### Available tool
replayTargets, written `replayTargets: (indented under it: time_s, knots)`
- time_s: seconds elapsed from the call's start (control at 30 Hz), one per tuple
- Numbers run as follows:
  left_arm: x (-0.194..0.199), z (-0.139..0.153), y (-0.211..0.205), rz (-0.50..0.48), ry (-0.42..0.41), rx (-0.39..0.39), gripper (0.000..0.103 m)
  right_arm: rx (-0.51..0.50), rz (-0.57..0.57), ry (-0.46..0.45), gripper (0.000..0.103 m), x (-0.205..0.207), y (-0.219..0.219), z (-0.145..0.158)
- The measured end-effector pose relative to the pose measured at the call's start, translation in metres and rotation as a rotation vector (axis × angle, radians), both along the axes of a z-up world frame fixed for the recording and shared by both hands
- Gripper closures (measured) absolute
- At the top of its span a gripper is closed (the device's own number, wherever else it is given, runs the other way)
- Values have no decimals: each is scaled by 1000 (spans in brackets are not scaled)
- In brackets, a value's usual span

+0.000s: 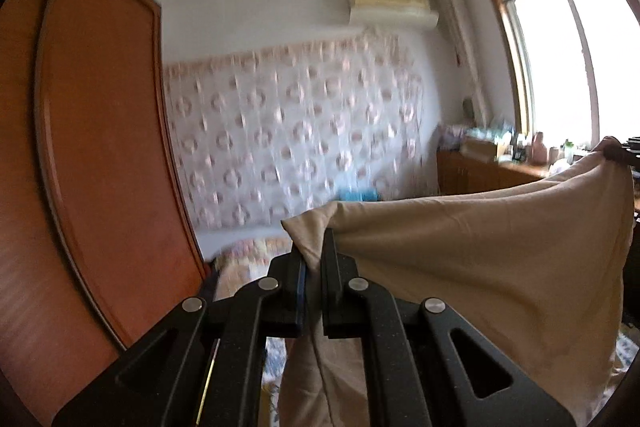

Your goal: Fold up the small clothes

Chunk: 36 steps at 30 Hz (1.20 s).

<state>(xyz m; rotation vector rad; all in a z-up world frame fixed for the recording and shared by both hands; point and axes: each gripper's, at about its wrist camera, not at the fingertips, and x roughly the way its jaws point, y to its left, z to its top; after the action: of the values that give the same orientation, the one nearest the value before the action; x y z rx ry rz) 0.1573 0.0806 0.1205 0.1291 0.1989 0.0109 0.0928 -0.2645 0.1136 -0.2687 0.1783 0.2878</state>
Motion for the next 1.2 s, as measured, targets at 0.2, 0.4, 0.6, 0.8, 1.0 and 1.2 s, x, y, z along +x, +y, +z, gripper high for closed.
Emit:
replayTargets:
  time_s: [0.2, 0.4, 0.6, 0.8, 1.0, 1.2]
  knots:
    - [80, -63, -5, 2, 170, 3, 97, -15, -23, 147, 95, 110, 6, -48]
    - [134, -110, -14, -9, 304, 1, 97, -34, -59, 311, 95, 209, 21, -71]
    - [172, -144, -17, -13, 407, 5, 97, -65, -76, 422, 95, 302, 41, -51]
    - [196, -167, -16, -16, 469, 13, 95, -67, -59, 465, 95, 345, 40, -54]
    - [194, -185, -6, -31, 495, -53, 61, -37, -102, 520, 79, 338, 31, -86]
    - [171, -201, 7, -40, 542, -80, 42, 18, -112, 500, 64, 303, 15, -89]
